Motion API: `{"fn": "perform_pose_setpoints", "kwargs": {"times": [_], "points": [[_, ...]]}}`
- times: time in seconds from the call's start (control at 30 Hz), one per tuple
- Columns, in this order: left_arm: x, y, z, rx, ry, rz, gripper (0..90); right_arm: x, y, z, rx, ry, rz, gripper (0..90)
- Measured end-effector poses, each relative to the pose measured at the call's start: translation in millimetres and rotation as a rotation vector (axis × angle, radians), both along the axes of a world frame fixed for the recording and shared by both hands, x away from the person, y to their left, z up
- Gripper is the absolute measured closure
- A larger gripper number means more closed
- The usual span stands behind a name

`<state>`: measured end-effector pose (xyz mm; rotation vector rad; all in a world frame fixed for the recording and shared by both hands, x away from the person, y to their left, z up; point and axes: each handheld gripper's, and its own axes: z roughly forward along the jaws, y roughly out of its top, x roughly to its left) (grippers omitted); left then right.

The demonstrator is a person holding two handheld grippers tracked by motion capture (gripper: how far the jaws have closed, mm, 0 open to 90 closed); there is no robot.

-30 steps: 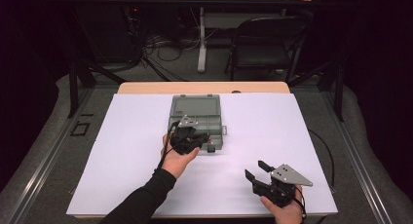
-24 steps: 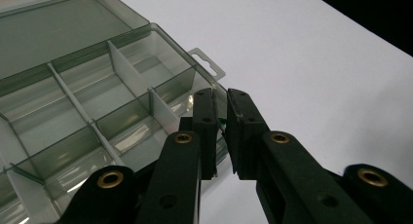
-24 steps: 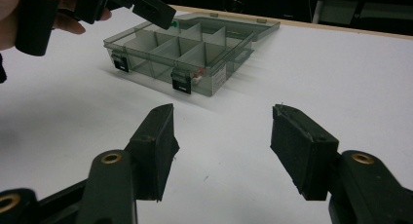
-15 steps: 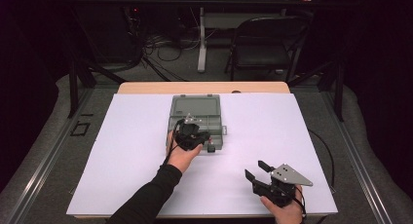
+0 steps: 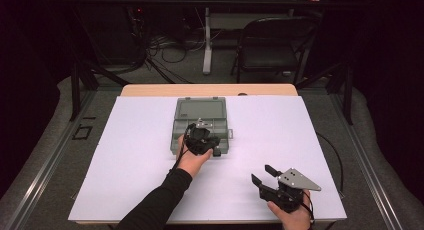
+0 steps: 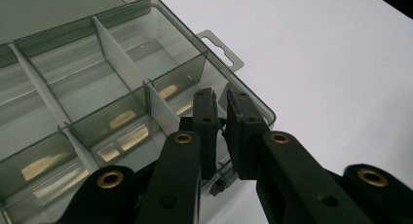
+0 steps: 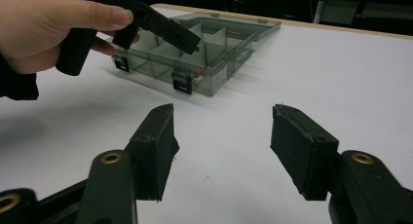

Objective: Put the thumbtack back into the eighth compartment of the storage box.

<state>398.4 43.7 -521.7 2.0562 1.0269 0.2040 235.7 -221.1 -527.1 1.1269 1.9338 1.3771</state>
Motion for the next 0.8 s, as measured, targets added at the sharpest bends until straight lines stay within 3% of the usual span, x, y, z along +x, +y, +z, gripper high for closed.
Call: {"fn": "perform_pose_setpoints", "kwargs": {"times": [0.47,0.8], "points": [[0.1,-2.2,-2.7,0.006,-0.001,-0.010,82.5,0.6,0.5,0.0,-0.001,0.004,0.004,41.1],[-2.4,0.2,2.9,-0.016,-0.032,-0.022,64.6,1.0,0.6,-0.2,0.003,0.000,0.003,41.1]]}}
